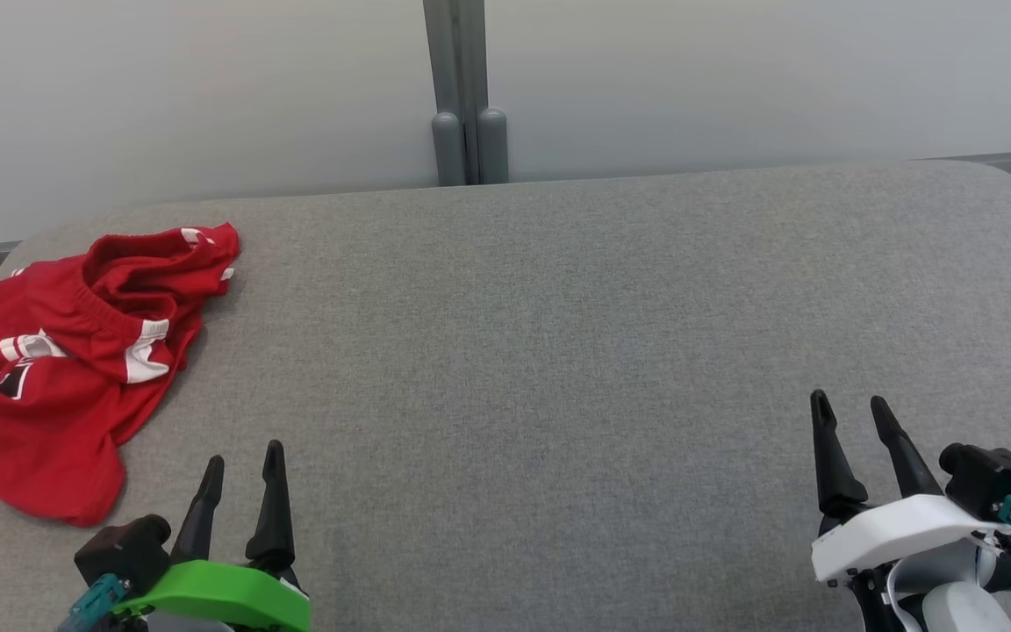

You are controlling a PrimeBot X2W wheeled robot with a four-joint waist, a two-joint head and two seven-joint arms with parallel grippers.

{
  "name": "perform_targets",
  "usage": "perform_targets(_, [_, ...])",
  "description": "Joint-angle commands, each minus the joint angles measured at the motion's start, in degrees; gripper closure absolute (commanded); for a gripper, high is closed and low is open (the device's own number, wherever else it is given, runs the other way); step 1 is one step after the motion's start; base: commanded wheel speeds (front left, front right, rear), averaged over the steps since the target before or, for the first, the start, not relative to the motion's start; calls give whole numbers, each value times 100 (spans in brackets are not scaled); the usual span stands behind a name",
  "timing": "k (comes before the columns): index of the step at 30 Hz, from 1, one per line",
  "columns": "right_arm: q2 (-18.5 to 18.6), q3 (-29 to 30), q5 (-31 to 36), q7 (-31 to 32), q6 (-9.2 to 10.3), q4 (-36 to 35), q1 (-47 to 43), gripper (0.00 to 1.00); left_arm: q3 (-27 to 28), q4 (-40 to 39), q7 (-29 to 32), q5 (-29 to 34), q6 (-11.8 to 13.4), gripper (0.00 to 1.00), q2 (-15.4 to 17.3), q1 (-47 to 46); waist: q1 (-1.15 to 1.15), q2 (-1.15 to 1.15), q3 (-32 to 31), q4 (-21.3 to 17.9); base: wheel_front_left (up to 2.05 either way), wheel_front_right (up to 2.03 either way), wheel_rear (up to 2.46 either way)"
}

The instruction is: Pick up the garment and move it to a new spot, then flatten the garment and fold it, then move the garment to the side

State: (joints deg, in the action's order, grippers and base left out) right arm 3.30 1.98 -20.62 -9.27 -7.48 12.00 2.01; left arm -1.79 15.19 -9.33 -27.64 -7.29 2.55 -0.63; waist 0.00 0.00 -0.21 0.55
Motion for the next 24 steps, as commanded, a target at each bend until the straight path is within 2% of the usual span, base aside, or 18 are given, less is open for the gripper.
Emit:
perform_targets(1, [40, 9, 177, -67, -1, -27, -13, 0, -7, -36, -59, 180, -24, 0, 42, -2, 0, 0, 1, -3, 0, 0, 0])
perform_targets(24, [52, -59, 940, -359, -1, -28, -162, 0, -44, 34, -350, 1208, -24, 0, 93, 106, 0, 0, -7, -22, 0, 0, 0])
